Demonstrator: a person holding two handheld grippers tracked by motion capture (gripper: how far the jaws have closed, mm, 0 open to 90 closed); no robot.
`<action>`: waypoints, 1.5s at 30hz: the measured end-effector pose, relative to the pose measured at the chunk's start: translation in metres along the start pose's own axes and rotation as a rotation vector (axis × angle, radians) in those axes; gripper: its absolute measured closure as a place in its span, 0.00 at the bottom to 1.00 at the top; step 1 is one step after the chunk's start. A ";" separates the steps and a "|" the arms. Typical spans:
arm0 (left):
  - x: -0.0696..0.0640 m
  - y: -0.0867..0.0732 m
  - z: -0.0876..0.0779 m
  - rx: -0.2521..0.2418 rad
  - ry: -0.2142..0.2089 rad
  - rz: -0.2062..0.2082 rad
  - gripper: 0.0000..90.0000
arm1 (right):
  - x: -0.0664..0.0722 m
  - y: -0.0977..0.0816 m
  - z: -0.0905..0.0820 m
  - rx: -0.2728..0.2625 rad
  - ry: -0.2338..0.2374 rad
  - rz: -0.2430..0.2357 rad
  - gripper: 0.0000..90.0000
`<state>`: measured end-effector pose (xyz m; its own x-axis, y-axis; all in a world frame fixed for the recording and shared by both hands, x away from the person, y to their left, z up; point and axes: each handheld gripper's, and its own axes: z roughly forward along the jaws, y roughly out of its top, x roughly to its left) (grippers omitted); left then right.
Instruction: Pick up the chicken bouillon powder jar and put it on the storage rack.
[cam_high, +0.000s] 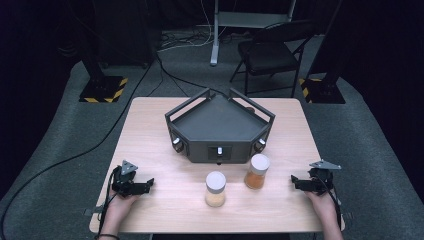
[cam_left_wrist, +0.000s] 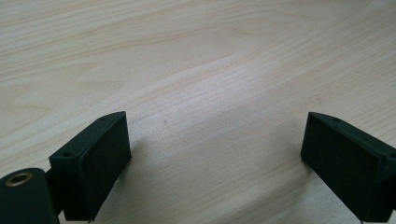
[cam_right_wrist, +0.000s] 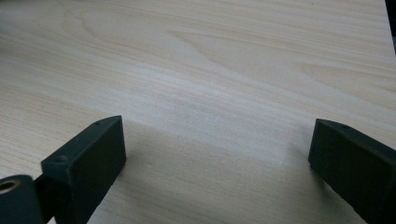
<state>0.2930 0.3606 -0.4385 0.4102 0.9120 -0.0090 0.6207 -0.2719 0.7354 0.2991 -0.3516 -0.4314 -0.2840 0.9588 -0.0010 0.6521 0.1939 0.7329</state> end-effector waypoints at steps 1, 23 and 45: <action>0.000 0.000 0.000 0.000 -0.001 0.001 0.09 | 0.000 0.000 0.000 0.000 -0.001 0.000 0.03; 0.000 -0.001 -0.001 0.000 -0.003 0.004 0.08 | 0.002 0.000 0.000 0.001 -0.005 0.003 0.03; 0.005 -0.003 -0.009 -0.043 -0.040 0.001 0.11 | 0.002 0.000 0.000 0.001 -0.005 0.004 0.02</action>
<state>0.2864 0.3685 -0.4347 0.4377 0.8984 -0.0353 0.5918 -0.2583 0.7636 0.2990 -0.3493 -0.4314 -0.2777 0.9607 -0.0018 0.6543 0.1905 0.7319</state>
